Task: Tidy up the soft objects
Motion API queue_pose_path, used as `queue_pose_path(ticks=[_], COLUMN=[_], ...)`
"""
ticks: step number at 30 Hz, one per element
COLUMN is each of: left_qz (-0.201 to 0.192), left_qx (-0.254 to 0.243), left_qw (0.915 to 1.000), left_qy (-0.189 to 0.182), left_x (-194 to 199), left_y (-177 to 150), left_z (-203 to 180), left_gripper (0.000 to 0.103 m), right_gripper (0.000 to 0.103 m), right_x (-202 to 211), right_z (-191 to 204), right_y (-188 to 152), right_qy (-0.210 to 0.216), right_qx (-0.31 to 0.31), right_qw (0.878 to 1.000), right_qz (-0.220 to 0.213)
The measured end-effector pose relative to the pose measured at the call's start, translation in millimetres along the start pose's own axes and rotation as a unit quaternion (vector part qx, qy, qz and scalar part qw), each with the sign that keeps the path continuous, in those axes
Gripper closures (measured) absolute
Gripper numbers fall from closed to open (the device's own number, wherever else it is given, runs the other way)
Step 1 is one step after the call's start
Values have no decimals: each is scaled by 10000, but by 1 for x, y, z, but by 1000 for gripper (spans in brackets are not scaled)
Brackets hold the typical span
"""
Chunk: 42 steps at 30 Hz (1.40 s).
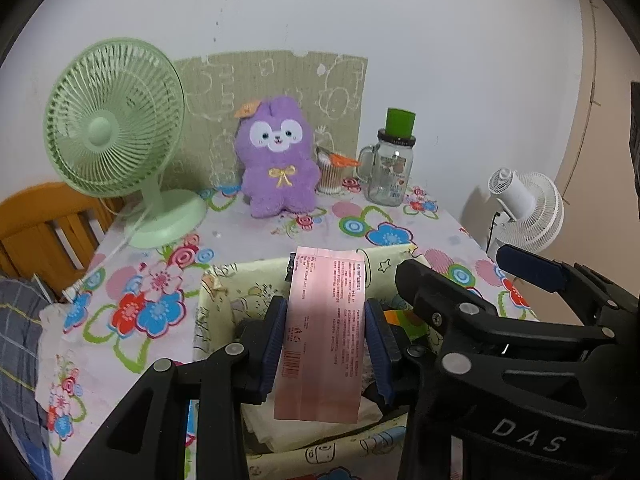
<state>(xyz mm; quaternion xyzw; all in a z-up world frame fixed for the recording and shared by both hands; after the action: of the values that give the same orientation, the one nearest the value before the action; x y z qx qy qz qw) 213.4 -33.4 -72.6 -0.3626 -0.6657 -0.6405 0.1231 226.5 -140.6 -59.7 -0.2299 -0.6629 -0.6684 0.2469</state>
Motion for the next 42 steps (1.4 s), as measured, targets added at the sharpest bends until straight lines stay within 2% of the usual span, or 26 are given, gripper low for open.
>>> queue_pose_path(ticks=[13,15,20,23,29,42], left_qz=[297,295,306,258,188,-69], left_qx=[138,135,85,37,37,9], left_qw=[9994,9993,9992,9992,9990,9991], left_qy=[129,181,227,305,398,424], left_x=[-30,-33,-31,-26,-12,28], left_y=[-7,-9,-13,-16,-22,-34], left_z=[11,12,11,10,10,-1], left_gripper=[62,58,35,29,20,13], right_gripper=[9,9,9,9,9,9], right_x=[-22,-24,-26,-25,-15,22], right_z=[-4,-4,-4,-5,-4,-5], right_y=[-10,-13,-18,-21,-29,-40], right_qy=[-162,-171,-192,-196,-159,-110], right_qx=[33,32,29,22,-9,-64], right_qw=[9997,9996,9994,9994,9996,9999], right_qz=[203,236,284,290,248,4])
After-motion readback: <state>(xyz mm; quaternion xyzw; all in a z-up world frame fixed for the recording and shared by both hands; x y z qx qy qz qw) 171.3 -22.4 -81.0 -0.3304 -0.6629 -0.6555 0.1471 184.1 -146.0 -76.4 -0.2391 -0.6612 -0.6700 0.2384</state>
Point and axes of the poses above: each gripper's, at about its wrist camera, not at the fingertips, and x roughly against the way its jaws point, z to its left, y to its top, the point moved 3 cm from there along -x, roughly the way its jaws point, and after that the axes turned 6 degrees about -y, right-handed, at the moved point
